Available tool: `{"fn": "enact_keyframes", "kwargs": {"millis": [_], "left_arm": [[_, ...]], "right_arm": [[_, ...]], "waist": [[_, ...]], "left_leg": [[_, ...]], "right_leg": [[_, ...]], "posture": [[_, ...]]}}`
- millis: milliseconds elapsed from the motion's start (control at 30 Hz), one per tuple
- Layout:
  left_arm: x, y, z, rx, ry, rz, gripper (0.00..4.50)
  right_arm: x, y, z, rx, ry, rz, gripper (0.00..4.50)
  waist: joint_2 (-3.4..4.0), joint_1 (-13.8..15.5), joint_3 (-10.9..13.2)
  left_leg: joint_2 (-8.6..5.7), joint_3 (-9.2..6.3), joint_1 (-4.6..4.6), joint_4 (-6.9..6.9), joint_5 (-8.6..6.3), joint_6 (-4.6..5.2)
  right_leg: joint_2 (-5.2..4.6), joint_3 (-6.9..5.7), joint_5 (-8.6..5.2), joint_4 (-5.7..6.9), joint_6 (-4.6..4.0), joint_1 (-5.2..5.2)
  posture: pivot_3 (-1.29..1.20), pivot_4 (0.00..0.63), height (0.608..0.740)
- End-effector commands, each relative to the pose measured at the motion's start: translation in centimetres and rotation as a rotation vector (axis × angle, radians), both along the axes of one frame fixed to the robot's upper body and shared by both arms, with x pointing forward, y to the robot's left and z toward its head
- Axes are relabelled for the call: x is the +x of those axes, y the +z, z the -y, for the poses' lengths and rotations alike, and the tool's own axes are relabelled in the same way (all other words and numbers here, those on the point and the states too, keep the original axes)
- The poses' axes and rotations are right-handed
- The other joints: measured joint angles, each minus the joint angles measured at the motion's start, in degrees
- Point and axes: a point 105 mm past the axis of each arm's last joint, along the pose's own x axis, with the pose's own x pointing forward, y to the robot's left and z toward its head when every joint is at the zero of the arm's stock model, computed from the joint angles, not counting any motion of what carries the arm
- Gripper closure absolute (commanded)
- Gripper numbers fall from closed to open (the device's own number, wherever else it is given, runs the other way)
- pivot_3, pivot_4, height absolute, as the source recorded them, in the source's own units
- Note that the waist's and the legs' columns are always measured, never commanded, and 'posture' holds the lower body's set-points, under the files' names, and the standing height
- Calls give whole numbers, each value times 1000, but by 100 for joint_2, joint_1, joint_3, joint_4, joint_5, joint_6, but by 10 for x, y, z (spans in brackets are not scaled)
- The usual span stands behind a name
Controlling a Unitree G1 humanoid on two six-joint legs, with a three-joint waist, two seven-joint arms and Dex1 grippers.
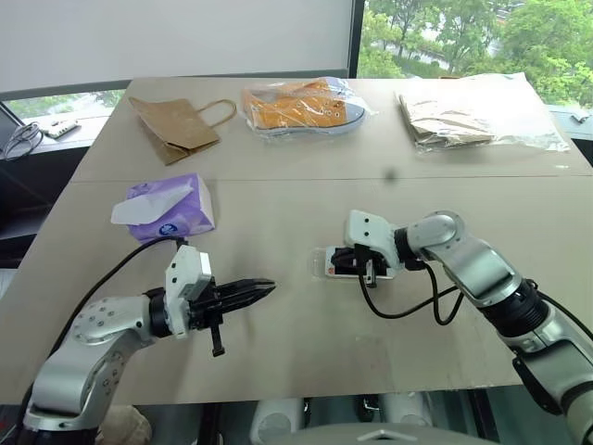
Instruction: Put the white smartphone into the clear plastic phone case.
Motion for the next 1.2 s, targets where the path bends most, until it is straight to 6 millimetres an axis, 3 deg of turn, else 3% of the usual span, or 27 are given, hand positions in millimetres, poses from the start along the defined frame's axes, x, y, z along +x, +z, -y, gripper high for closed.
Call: {"fn": "enact_keyframes", "kwargs": {"millis": [33,433,533,700,800,967,1067,1200], "left_arm": [[0,2,3,-2,-25,25,4489],[0,-1,6,1,-24,24,4489],[0,0,6,2,-20,26,4489],[0,0,7,0,-16,26,4489],[0,0,8,-3,-19,25,4489],[2,1,9,-5,-24,27,4489],[2,1,10,-5,-28,28,4489],[2,1,10,-4,-31,26,4489]], "right_arm": [[-5,-2,0,-12,21,-9,4500],[-5,-49,16,-138,1,-146,4500],[-6,-38,10,-79,16,-139,4500],[-5,19,-10,194,28,-155,4500],[1,33,-9,229,0,-130,4500],[19,31,-4,193,-78,-60,4500],[26,17,1,117,-105,-31,4500],[21,-3,3,44,-88,-77,4500]], "waist": [[0,-1,0],[-1,0,-13],[2,3,-23],[11,-2,-15],[15,-1,-13],[16,2,-13],[16,-2,-12],[16,-12,-12]], "left_leg": [[0,0,0,0,0,0],[0,0,15,0,0,1],[1,-2,19,0,0,1],[1,-2,9,0,0,1],[1,-2,1,-2,0,0],[0,-2,0,-4,-1,0],[-1,-1,0,-4,-1,0],[-2,0,0,-5,-1,1]], "right_leg": [[-1,0,0,0,0,0],[-20,-1,-3,1,-4,8],[-23,-3,-4,1,-7,8],[-24,-2,-2,2,-4,6],[-25,-2,3,2,2,0],[-26,-6,0,-1,-2,-1],[-25,-6,0,-1,-2,0],[-24,-5,1,-1,0,-2]], "posture": [[0,150,740],[0,150,740],[0,150,740],[0,150,740],[0,150,740],[0,150,740],[0,150,740],[0,150,740]]}}
